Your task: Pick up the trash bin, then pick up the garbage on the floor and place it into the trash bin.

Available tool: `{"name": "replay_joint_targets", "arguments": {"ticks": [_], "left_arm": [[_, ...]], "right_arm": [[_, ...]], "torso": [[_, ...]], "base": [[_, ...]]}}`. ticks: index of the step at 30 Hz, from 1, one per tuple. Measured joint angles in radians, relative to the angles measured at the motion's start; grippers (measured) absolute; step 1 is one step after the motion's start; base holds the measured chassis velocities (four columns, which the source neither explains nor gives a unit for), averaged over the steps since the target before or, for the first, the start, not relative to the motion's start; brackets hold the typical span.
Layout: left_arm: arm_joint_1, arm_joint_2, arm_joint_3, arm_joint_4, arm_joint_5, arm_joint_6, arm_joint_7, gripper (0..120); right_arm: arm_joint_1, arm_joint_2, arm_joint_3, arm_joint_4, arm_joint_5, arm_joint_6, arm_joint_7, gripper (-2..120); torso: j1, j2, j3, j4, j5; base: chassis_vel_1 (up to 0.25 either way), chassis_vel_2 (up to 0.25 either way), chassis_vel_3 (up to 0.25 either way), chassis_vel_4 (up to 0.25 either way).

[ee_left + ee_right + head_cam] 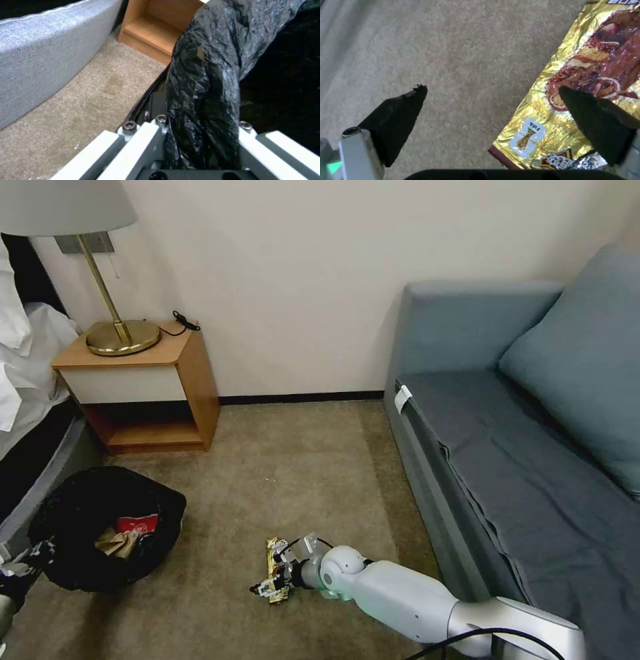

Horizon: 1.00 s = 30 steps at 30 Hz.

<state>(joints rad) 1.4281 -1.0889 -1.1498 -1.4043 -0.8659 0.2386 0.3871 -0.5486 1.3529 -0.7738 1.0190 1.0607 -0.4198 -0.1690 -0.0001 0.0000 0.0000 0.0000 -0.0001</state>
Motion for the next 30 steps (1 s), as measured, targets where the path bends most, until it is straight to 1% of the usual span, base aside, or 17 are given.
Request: {"name": "replay_joint_targets", "arguments": {"ticks": [6, 10, 12, 15, 18, 30], "left_arm": [[-0.007, 0.005, 0.004, 0.010, -0.001, -0.001, 0.001, 2], [-0.009, 0.008, 0.007, 0.016, -0.001, -0.003, 0.004, 2], [-0.014, 0.009, 0.014, 0.025, -0.001, -0.006, 0.006, 2], [-0.019, 0.009, 0.021, 0.026, 0.003, -0.006, 0.007, 2], [-0.022, 0.008, 0.024, 0.026, 0.005, -0.006, 0.007, 2], [-0.026, 0.015, 0.020, 0.042, 0.009, -0.008, 0.011, 2]], "right_arm": [[0.002, -0.012, -0.002, 0.003, -0.006, 0.001, 0.000, 100], [0.007, -0.035, 0.013, 0.008, -0.007, 0.001, 0.001, 100], [0.007, -0.060, 0.029, 0.013, -0.007, 0.003, 0.001, 100], [0.002, -0.066, 0.033, 0.013, -0.008, 0.005, 0.001, 100], [-0.003, -0.062, 0.034, 0.008, -0.012, 0.006, 0.001, 100], [-0.033, -0.001, 0.051, -0.076, -0.055, 0.022, -0.025, 100]], "torso": [[0.000, 0.000, 0.000, 0.0001, 0.0002], [0.000, 0.000, 0.000, 0.0000, 0.0001], [0.000, 0.000, 0.000, 0.0000, 0.0001], [0.000, 0.000, 0.000, -0.0001, 0.0001], [0.000, 0.000, 0.000, -0.0002, 0.0002], [0.000, 0.000, 0.000, 0.0000, 0.0000]], "base": [[0.000, 0.000, 0.000, 0.000], [0.000, 0.000, 0.000, 0.000], [0.000, 0.000, 0.000, 0.000], [0.000, 0.000, 0.000, 0.000], [0.000, 0.000, 0.000, 0.000], [0.000, 0.000, 0.000, 0.000]]}}
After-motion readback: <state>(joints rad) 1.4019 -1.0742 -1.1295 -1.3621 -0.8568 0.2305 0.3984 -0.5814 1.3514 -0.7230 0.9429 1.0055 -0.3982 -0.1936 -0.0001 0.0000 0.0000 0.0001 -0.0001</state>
